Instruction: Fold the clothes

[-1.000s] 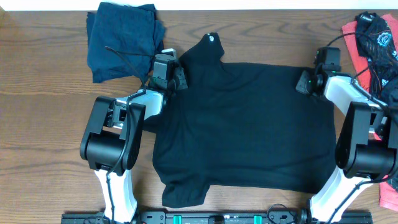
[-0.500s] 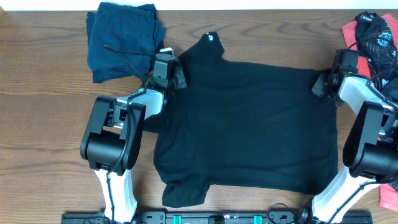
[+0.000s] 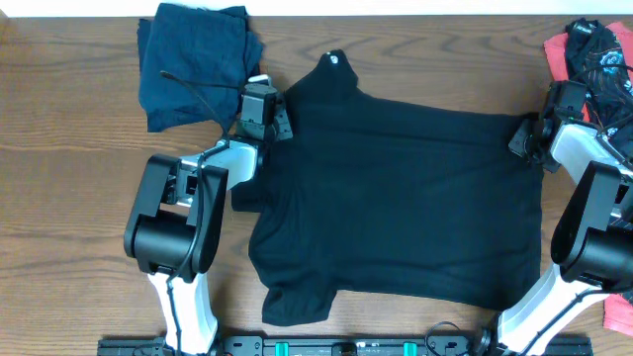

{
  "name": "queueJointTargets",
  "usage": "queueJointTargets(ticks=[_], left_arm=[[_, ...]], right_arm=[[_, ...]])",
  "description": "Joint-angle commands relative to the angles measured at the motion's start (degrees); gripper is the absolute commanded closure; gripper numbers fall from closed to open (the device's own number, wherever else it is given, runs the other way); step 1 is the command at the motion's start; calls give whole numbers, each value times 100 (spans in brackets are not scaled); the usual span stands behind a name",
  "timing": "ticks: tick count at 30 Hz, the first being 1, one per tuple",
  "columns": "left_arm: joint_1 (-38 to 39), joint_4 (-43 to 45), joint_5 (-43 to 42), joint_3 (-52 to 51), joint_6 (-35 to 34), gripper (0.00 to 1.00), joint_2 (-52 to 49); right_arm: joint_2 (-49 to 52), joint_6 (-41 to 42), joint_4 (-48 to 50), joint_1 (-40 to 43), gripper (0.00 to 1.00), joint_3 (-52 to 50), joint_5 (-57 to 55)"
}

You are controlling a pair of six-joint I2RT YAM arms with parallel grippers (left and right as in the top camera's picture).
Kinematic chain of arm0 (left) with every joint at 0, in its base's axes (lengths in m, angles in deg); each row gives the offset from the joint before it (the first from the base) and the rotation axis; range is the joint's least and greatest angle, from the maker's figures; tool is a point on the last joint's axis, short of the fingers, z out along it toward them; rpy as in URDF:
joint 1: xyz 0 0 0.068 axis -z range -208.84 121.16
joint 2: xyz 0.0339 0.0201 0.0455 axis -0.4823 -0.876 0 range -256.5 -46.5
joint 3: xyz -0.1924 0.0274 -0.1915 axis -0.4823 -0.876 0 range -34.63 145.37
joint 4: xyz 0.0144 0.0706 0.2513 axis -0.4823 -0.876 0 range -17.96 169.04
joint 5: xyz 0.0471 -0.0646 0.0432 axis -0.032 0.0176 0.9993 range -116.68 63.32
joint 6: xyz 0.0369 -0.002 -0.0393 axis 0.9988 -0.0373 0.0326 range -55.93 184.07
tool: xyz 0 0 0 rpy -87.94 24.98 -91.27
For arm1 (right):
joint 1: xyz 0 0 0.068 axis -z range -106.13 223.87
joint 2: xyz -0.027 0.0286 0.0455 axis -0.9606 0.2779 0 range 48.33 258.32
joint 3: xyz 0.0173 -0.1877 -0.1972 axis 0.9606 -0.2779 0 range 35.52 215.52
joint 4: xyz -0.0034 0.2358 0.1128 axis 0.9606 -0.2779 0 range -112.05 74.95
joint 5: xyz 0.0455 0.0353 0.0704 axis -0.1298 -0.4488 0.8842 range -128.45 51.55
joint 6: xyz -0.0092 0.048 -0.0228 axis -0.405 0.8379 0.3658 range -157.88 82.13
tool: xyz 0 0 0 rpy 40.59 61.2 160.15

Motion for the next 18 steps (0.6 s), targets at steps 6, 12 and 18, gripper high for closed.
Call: queueJointTargets(ticks=[6,12,18], left_arm=[[101,72,157,-9,76,67,1119],[428,83,-81,7,76,35,1753],[584,369,-413,7,-63,12,2155]], right_arm=[[114,-90,-588,144,64,503,61],[-149,-66,-1357,144,37,1274,839],[-525,52,-1939,105,9,1773,2157]])
